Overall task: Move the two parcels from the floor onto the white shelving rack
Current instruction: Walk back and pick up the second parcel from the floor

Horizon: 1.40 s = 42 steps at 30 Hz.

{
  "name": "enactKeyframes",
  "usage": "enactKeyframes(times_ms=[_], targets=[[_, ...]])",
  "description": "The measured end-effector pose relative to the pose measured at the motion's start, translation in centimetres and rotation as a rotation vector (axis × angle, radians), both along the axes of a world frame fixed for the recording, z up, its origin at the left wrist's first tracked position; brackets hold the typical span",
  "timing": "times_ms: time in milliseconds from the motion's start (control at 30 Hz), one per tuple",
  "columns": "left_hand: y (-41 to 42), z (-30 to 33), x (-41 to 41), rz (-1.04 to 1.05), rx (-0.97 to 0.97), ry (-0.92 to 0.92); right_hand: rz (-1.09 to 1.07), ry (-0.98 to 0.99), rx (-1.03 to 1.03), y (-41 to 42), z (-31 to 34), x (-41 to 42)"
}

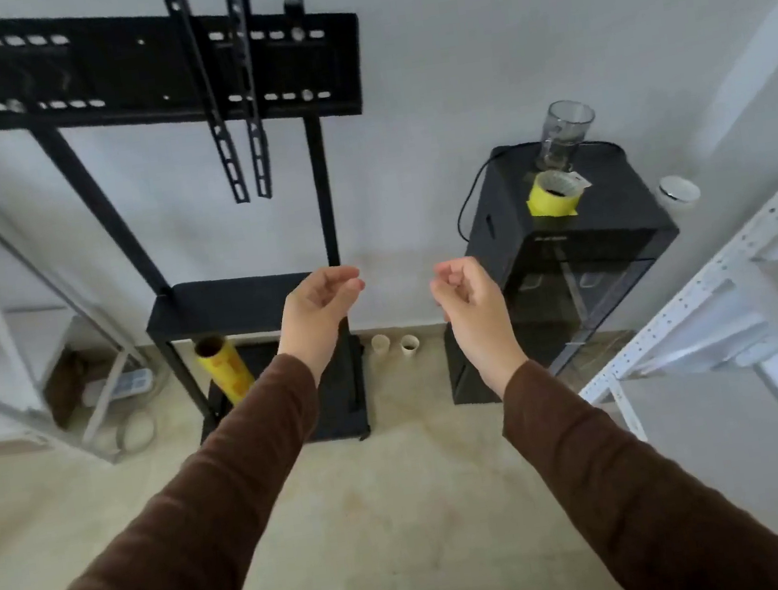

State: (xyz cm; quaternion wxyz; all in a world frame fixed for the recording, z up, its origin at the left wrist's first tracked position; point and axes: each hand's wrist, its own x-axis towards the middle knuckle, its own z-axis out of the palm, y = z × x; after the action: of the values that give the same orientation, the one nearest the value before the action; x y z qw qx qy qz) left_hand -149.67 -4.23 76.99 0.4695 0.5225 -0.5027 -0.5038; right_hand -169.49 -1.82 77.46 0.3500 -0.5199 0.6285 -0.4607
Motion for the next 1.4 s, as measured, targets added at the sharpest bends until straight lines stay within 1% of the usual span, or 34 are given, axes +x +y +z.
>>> enactKeyframes(times_ms=[100,267,633,833,1167,1400], targets=[[1.9,-1.1,7.6,0.131,0.02,-0.025,0.117,-0.022,0.046,-0.8,-1.1,7.5],[5.0,-2.6,19.5,0.33,0.058,0.005,0.282,-0.085,0.101,-0.9,-2.1,20.2],[11.8,-5.9,43.5,0.671,0.119,0.036,0.582,-0.193,0.249,-0.3,-4.9,46.8],[13.0,-6.9,53.6,0.848,0.147,0.056,0.745,-0.171,0.278,-1.8,-6.3,59.1],[10.9,-8.5,68.2,1.103,0.197,0.101,0.97,-0.147,0.373,-6.9,-9.3,77.4],[12.4,-9.3,79.0,1.328,0.22,0.155,1.112,-0.13,0.41,-7.0,-10.5,91.1]])
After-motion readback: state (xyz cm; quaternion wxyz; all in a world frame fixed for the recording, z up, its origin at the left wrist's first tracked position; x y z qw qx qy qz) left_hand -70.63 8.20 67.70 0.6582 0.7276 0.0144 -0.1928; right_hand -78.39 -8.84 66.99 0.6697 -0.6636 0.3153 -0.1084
